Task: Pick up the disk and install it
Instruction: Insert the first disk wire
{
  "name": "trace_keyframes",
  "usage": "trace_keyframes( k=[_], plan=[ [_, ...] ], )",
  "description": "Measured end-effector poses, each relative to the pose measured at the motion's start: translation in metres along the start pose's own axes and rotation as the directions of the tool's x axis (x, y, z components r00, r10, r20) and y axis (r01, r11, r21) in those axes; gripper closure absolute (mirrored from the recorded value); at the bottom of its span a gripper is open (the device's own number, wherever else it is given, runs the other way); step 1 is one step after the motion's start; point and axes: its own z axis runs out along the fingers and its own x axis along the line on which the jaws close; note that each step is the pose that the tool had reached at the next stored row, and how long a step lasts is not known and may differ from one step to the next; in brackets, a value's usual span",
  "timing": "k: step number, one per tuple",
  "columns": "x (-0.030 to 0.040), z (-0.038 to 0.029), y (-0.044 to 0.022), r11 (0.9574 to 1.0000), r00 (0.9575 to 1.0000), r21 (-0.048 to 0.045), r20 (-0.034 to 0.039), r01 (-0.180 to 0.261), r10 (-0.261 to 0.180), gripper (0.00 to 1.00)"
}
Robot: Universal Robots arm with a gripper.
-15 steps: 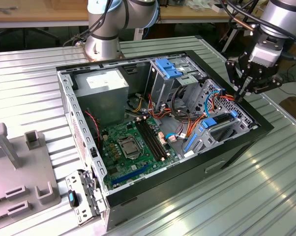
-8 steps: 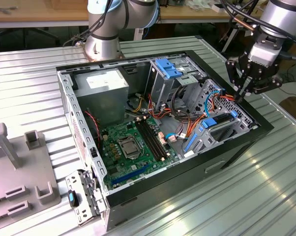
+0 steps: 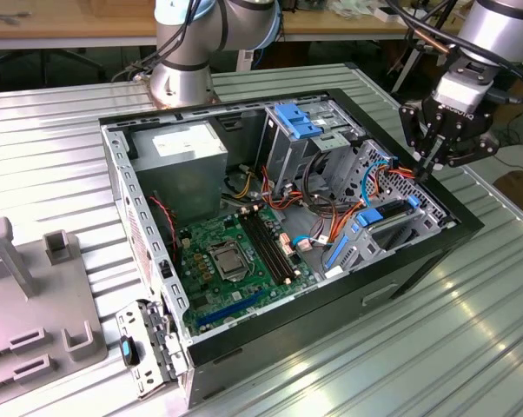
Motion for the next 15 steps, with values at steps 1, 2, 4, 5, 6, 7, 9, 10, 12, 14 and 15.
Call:
trace_keyframes(
  k=[1,2,4,5,6,7,9,10,12,14,15],
  plan=[
    [0.0000,0.0000,0.0000,1.0000,1.0000,-0.0003,-0.0001,-0.003,0.003,0.83],
    [0.0000,0.0000,0.0000,1.0000,1.0000,-0.0004,-0.0002,-0.003,0.003,0.83],
    [0.0000,0.0000,0.0000,1.0000,1.0000,-0.0004,-0.0001,-0.004,0.004,0.83],
    [0.0000,0.0000,0.0000,1.0000,1.0000,-0.0004,-0.0002,-0.004,0.004,0.83],
    [0.0000,0.0000,0.0000,1.0000,1.0000,-0.0004,-0.0002,-0.004,0.004,0.83],
    [0.0000,0.0000,0.0000,1.0000,1.0000,-0.0004,-0.0002,-0.004,0.004,0.83],
    [-0.0003,0.0000,0.0007,1.0000,1.0000,-0.0005,-0.0003,-0.006,0.006,0.83],
    [-0.0009,-0.0002,0.0021,1.0000,1.0000,-0.0004,-0.0006,-0.007,0.007,0.83],
    [-0.0017,-0.0004,0.0045,1.0000,1.0000,-0.0001,-0.0007,-0.008,0.008,0.83],
    [-0.0025,-0.0006,0.0067,0.9999,0.9999,-0.0006,-0.0012,-0.015,0.015,0.83],
    [-0.0028,-0.0007,0.0073,0.9996,0.9996,-0.0019,-0.0020,-0.027,0.027,0.83]
  ],
)
